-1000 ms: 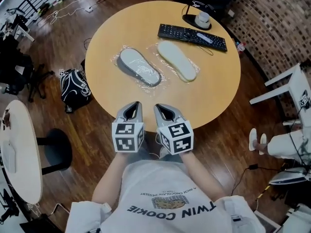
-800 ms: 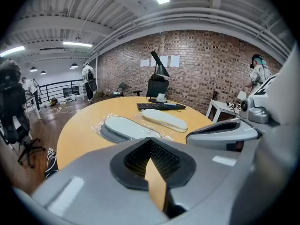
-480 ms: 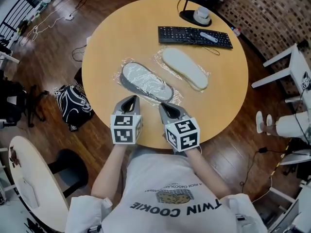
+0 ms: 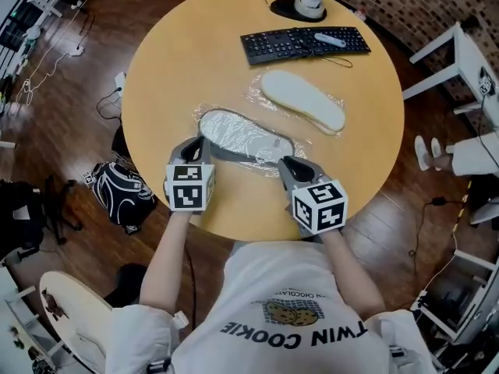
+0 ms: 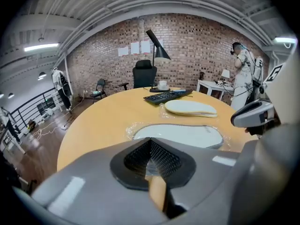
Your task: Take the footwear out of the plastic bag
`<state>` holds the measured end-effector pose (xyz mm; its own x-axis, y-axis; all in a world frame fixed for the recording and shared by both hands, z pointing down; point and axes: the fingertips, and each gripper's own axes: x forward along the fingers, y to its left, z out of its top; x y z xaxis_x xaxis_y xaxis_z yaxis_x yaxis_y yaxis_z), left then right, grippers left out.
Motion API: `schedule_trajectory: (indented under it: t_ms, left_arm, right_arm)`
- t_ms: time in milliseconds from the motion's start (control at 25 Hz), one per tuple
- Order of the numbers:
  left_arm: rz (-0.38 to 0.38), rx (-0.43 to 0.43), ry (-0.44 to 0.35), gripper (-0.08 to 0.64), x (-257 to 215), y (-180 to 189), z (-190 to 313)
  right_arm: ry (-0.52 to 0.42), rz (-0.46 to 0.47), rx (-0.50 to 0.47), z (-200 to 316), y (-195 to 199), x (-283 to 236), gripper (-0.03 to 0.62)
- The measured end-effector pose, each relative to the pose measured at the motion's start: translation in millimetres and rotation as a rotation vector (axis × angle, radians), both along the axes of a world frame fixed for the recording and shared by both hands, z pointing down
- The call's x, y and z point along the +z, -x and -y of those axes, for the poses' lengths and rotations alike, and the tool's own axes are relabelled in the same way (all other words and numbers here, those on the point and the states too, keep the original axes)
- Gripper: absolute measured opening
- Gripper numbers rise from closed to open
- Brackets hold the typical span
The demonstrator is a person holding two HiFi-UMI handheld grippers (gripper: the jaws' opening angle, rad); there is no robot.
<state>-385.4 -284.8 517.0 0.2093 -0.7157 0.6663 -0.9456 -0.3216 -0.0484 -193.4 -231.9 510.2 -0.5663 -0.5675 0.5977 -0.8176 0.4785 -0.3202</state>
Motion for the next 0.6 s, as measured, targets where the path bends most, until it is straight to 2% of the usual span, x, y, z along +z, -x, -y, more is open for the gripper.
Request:
schedule_trajectory:
  t_ms: [120,320,440,600]
  left_arm:
    - [0.032,0.043,0.023,0.003,16,12,17]
    - [0.062,0.056,0.051,0.003,38,34,42]
    - [0.064,0.094,0.078,0.003,49,35,49]
    - [0.080,0.116,0.088,0.003,58,37,53]
  right_arm:
    - [0.033,-0.010,0.050,2,-6,10,0.037]
    - [0.093,0.024,0.111,11,-19,23,0.044]
    - [0.129,0.058,0.168,8,-28,27,0.044]
    - [0.146,0.071,0.194,7,-30,31,0.044]
